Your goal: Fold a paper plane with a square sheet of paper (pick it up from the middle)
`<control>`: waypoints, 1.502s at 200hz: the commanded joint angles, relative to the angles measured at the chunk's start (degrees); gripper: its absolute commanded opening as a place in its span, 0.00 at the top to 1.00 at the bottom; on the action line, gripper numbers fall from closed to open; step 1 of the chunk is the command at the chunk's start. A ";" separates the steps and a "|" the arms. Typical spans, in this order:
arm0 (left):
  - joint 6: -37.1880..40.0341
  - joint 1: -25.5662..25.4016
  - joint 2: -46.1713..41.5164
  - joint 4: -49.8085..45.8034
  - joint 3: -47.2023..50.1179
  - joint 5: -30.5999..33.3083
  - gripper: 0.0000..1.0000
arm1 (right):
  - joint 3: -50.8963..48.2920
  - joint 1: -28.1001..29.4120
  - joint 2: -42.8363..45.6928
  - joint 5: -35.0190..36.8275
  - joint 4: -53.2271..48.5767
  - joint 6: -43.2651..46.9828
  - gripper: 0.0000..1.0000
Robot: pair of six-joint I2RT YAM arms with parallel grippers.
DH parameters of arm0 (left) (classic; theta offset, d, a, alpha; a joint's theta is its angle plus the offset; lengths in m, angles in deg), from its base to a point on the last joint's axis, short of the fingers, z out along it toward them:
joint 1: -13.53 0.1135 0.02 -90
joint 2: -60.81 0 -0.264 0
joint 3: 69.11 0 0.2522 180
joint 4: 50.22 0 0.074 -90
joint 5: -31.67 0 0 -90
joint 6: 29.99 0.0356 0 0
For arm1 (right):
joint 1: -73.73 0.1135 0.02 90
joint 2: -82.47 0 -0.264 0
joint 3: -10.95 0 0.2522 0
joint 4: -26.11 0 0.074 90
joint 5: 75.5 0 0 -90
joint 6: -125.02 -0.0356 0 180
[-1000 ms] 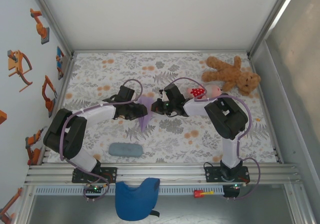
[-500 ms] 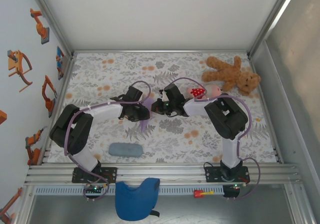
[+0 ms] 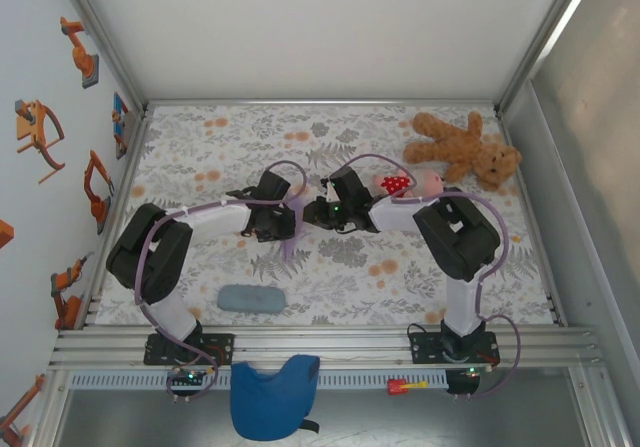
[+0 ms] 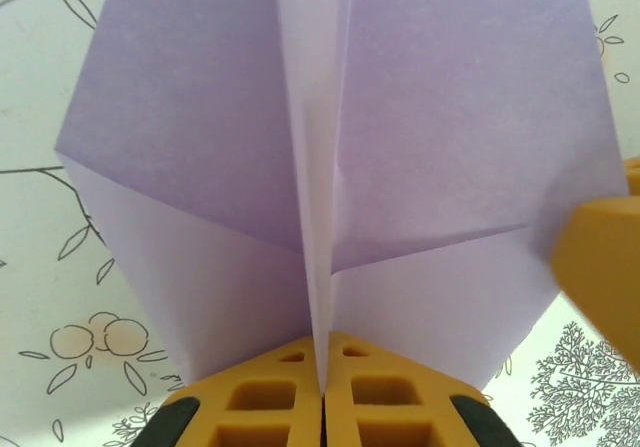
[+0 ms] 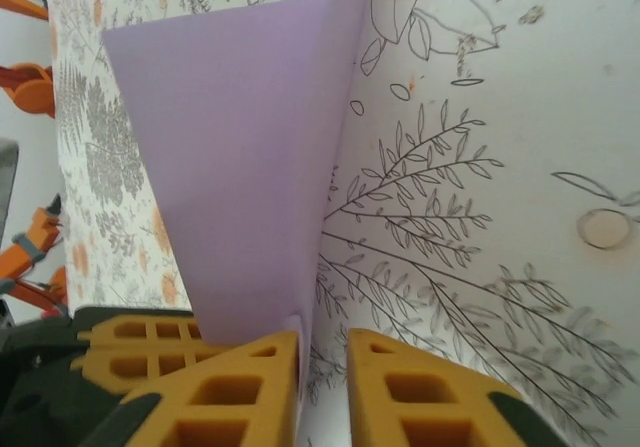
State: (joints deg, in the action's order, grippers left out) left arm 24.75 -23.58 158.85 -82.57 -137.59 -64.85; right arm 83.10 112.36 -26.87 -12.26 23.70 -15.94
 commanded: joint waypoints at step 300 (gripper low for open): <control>1.77 2.64 31.89 -19.22 -40.88 18.92 0.65 | -11.01 -6.19 38.31 40.12 -30.61 12.62 0.56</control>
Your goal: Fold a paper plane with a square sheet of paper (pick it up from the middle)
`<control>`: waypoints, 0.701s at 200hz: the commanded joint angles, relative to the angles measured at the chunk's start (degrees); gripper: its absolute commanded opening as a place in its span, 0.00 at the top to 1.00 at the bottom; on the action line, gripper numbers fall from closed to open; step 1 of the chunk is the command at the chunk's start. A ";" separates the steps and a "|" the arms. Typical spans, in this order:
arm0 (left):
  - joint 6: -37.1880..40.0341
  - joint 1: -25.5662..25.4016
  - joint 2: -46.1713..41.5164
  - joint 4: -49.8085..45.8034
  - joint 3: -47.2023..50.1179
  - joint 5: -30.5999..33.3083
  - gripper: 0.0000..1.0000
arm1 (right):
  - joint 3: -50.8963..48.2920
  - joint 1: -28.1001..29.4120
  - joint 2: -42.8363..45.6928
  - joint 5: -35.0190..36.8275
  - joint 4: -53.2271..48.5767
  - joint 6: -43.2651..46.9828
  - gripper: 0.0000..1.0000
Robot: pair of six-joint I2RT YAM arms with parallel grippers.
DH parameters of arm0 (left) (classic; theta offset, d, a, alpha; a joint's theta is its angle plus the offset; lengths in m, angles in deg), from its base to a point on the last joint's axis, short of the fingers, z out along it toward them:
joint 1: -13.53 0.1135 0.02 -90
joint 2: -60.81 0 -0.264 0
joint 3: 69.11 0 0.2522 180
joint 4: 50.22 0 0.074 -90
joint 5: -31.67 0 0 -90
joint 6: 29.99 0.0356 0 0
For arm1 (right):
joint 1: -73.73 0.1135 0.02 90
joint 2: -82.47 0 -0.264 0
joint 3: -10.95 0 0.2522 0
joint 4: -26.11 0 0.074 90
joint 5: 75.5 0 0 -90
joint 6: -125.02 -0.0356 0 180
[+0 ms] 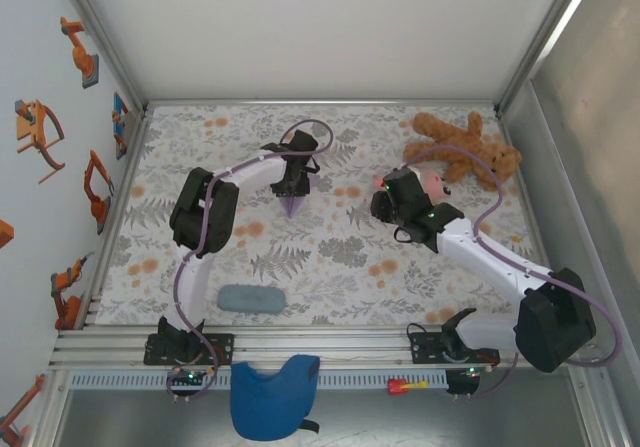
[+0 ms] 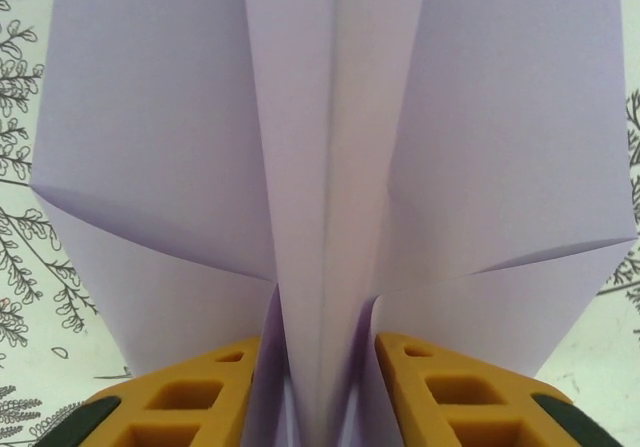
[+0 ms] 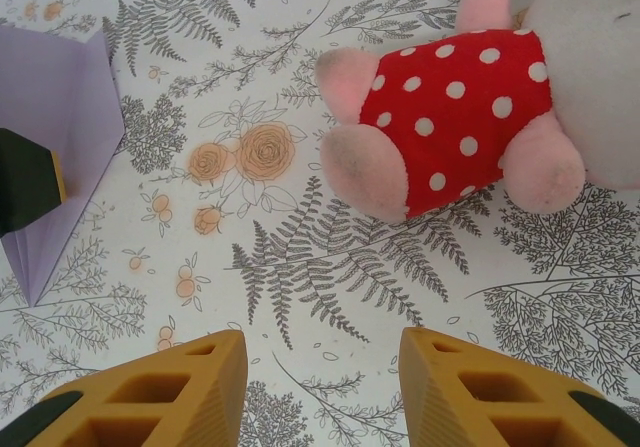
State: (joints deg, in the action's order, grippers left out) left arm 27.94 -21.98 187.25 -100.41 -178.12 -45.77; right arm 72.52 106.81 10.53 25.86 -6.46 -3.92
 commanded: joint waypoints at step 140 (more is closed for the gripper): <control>-3.83 1.64 -30.06 3.31 10.78 0.92 0.37 | 8.79 -1.95 9.53 17.38 -13.64 7.40 0.45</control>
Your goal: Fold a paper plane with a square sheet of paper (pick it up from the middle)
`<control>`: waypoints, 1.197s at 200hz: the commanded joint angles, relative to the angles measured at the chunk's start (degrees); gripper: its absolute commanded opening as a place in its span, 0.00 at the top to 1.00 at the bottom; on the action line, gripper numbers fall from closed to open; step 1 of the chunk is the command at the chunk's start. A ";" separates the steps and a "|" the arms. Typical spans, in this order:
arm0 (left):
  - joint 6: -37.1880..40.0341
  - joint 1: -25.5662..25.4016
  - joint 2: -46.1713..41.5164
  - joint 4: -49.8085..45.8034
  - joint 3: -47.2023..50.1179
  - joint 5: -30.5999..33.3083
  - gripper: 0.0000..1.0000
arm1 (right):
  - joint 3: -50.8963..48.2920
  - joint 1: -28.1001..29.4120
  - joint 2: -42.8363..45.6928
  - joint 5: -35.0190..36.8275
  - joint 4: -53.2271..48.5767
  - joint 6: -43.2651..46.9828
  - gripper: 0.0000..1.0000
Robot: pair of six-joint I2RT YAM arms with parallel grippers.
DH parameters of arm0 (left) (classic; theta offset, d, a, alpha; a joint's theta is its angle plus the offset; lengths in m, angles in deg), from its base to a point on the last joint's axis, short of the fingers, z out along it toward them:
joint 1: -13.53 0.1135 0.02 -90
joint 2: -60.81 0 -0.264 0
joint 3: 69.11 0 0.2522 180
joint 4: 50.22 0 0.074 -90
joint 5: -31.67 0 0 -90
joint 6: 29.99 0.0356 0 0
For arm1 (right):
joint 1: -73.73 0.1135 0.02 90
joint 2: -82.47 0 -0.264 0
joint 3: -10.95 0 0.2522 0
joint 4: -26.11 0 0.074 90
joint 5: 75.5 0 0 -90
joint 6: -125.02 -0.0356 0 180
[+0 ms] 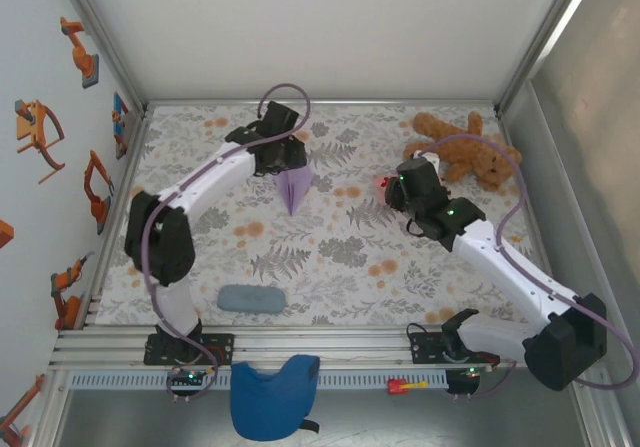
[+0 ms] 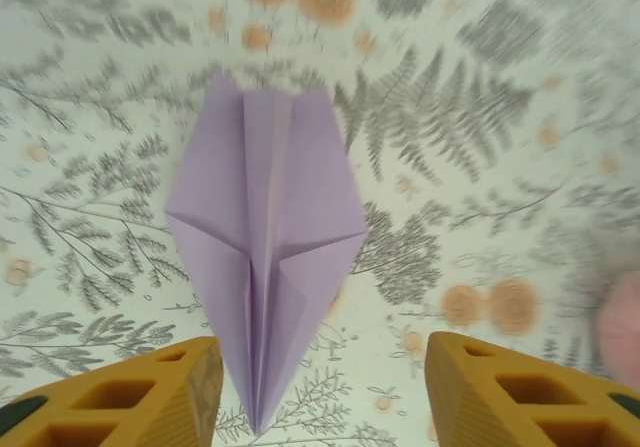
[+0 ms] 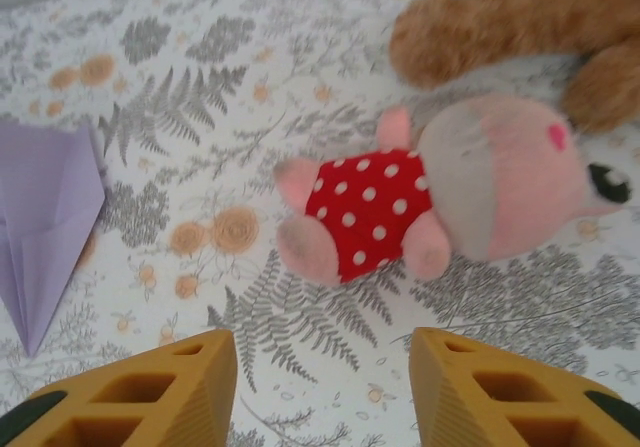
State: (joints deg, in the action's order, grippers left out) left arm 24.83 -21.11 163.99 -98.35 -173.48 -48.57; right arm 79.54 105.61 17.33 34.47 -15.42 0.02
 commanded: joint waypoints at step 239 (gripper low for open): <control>31.52 27.20 -34.41 69.17 71.75 8.17 0.04 | -43.44 -22.81 5.52 14.43 62.97 26.66 0.05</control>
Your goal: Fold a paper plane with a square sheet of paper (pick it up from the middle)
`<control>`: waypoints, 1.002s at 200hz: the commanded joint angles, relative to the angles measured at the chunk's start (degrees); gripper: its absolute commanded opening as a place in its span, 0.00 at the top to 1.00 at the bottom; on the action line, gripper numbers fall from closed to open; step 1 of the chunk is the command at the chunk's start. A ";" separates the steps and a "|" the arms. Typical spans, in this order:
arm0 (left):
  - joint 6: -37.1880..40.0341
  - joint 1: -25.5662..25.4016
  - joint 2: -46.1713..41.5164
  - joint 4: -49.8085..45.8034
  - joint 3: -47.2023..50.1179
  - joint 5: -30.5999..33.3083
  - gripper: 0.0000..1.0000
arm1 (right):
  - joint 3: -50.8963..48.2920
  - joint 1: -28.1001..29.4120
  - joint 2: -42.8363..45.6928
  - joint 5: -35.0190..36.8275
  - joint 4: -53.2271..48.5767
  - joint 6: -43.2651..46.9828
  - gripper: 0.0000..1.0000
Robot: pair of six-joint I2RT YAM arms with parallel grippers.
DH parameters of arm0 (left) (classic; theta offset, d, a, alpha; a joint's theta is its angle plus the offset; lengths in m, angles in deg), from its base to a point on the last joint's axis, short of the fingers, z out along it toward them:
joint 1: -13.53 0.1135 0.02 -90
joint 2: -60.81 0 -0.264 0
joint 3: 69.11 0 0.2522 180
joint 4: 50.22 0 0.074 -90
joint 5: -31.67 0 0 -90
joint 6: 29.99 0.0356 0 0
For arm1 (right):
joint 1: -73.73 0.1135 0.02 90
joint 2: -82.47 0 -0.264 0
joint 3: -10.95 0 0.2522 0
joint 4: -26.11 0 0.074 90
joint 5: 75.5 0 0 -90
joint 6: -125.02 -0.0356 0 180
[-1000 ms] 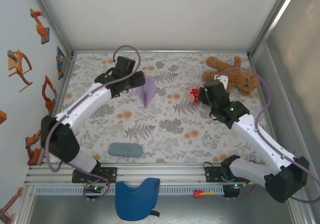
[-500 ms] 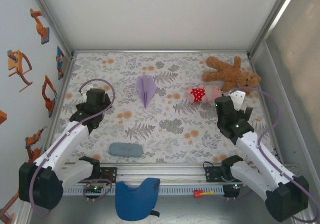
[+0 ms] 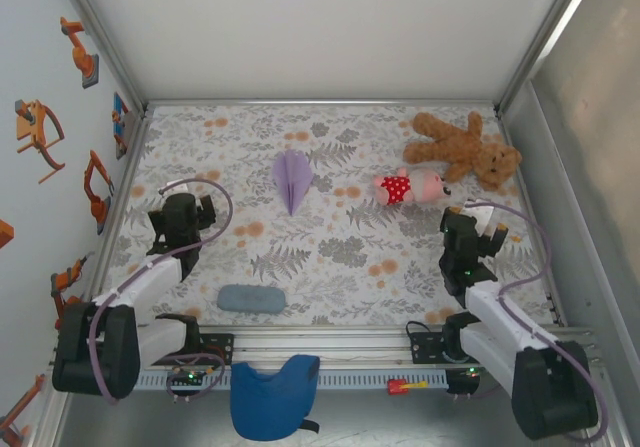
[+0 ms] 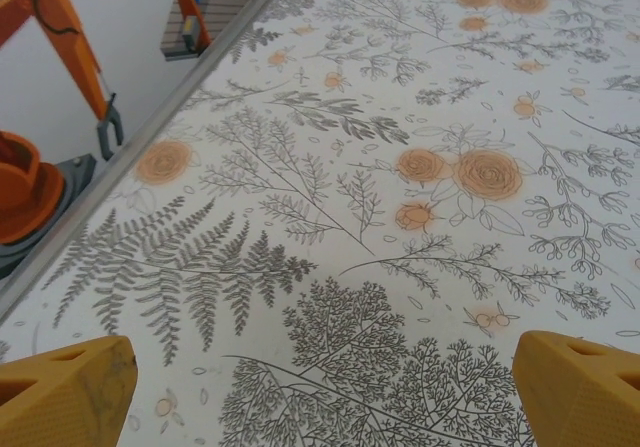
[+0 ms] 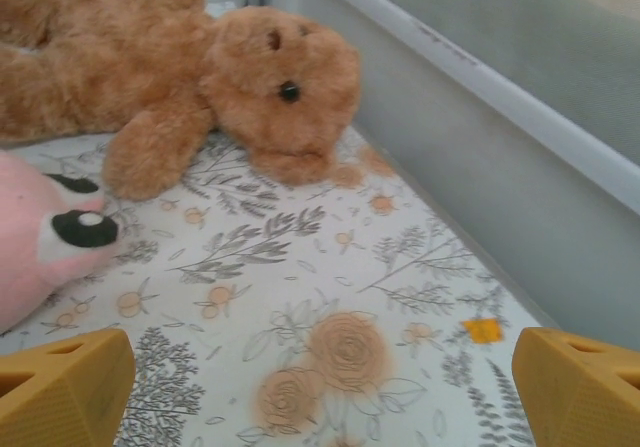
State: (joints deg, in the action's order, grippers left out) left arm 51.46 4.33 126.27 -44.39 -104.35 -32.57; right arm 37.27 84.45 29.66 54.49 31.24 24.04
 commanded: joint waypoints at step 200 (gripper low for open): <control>6.24 8.22 22.84 27.84 -2.14 -22.68 0.04 | 8.24 -10.52 -35.51 -24.45 33.48 4.94 0.01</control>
State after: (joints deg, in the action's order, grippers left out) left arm 56.44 12.84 149.17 -17.29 -105.48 -56.15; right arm 43.23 74.59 -5.86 29.07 64.03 29.22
